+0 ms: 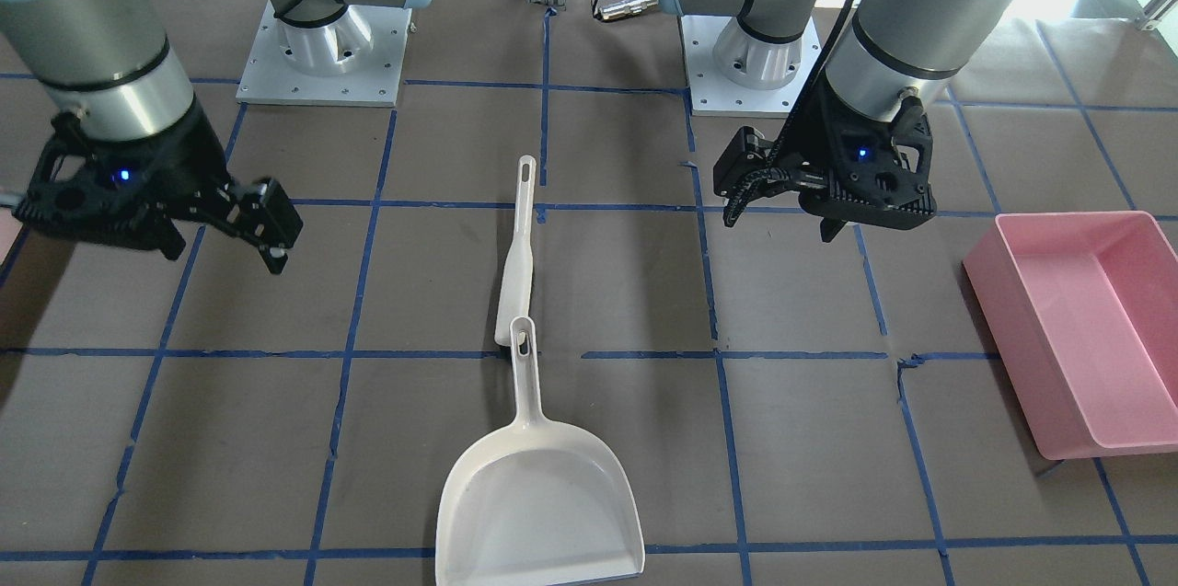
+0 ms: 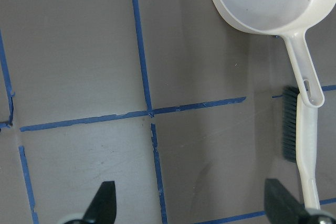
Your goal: Sweep and dump trash in nearest bin
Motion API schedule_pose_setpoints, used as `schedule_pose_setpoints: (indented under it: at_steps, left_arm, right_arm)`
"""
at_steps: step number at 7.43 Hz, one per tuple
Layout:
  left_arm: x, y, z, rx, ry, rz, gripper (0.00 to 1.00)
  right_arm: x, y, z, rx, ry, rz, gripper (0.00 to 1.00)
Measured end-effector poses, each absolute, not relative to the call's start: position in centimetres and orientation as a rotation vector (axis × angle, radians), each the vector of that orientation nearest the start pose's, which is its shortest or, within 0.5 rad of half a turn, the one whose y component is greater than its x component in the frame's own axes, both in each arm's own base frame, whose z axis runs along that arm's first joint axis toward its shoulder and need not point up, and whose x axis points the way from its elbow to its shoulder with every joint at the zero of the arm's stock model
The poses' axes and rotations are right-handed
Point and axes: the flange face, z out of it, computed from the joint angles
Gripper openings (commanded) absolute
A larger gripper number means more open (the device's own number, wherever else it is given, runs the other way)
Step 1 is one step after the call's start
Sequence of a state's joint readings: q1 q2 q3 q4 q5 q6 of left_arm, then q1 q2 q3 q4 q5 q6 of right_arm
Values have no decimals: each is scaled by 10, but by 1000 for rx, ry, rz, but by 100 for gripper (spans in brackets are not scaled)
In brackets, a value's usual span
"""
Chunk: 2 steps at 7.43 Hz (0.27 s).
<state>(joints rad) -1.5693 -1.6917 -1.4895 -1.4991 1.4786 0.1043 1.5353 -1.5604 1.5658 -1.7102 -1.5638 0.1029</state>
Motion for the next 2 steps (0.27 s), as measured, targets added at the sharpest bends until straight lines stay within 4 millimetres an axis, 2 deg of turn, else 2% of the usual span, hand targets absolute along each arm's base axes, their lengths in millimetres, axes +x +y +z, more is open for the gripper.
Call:
schedule_pose_setpoints:
  at_steps: [2]
  left_arm:
    - [-142, -546, 473, 168, 3228, -60, 100]
  right_arm:
    - [121, -498, 506, 199, 3110, -197, 100]
